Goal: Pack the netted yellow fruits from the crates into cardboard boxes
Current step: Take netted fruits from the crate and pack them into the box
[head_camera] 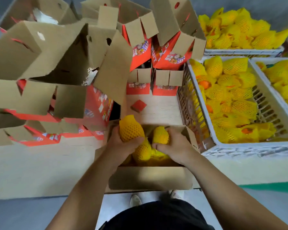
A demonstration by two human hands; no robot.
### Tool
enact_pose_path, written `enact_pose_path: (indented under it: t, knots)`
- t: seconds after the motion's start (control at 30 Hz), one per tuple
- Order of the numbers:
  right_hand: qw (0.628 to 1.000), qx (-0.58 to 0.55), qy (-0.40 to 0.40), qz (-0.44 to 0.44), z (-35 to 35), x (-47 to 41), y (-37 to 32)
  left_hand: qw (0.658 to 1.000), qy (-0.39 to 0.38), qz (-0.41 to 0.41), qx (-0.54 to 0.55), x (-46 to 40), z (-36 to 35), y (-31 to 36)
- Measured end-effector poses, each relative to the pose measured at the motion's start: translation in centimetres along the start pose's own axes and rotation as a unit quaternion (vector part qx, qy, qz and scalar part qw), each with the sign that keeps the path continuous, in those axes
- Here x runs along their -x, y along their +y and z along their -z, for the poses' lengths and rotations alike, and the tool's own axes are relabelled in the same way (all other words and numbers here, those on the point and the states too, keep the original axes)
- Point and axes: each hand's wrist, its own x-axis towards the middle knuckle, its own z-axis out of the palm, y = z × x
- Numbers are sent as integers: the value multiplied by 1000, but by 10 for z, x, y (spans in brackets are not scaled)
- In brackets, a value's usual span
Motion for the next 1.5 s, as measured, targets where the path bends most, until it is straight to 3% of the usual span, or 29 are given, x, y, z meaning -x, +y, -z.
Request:
enact_pose_path:
  t: [0.1, 0.2, 0.4, 0.47, 0.57, 0.67, 0.73, 0.8, 0.93, 1.0, 1.07, 1.13, 1.23, 1.3, 1.37, 1.5]
  knots:
    - [981, 151, -75, -99, -14, -10, 12, 997, -36, 70, -25, 1, 14, -10]
    - [979, 111, -99, -137, -22, -16, 10, 992, -56, 110, -11, -6, 21, -13]
    - [992, 35, -51, -106, -23, -12, 16, 993, -59, 71, -80, -21, 1, -14]
    - [991, 100, -38, -86, -24, -10, 13, 992, -54, 56, -96, -24, -2, -19]
    - [980, 183, 72, -11, -32, -7, -4, 992, -64, 37, -102, -25, -5, -22]
    - [990, 46, 116, 68, -42, 3, -30, 994, -61, -4, -94, -21, -12, -21]
    - [981, -185, 49, 40, -43, 6, -43, 995, -49, -25, -86, -17, -13, -17]
    - [936, -347, -44, 23, -43, 7, -46, 990, -69, -42, -112, -15, -7, -11]
    - [929, -365, -42, 31, -43, 3, -44, 967, -165, -80, -177, -16, 26, -2]
    - [938, -345, -22, 31, -41, -1, -41, 967, -125, -133, -179, -13, 44, -7]
    - [965, -250, -51, 57, -40, -4, -35, 963, -54, -197, -176, -5, 52, -14]
    - [982, -87, -134, 96, -42, -6, -36, 947, 2, -245, -208, -2, 49, -21]
    - [961, 103, -208, 151, -52, -10, -46, 918, 23, -278, -283, -6, 39, -24]
    - [953, 143, -221, 150, -55, -14, -54, 842, 32, -306, -444, -12, 41, -23]
    - [946, 165, -248, 124, -53, -15, -59, 771, -1, -278, -573, -18, 46, -20]
    - [955, 131, -246, 104, -50, -14, -55, 688, -77, -233, -683, -28, 43, 0]
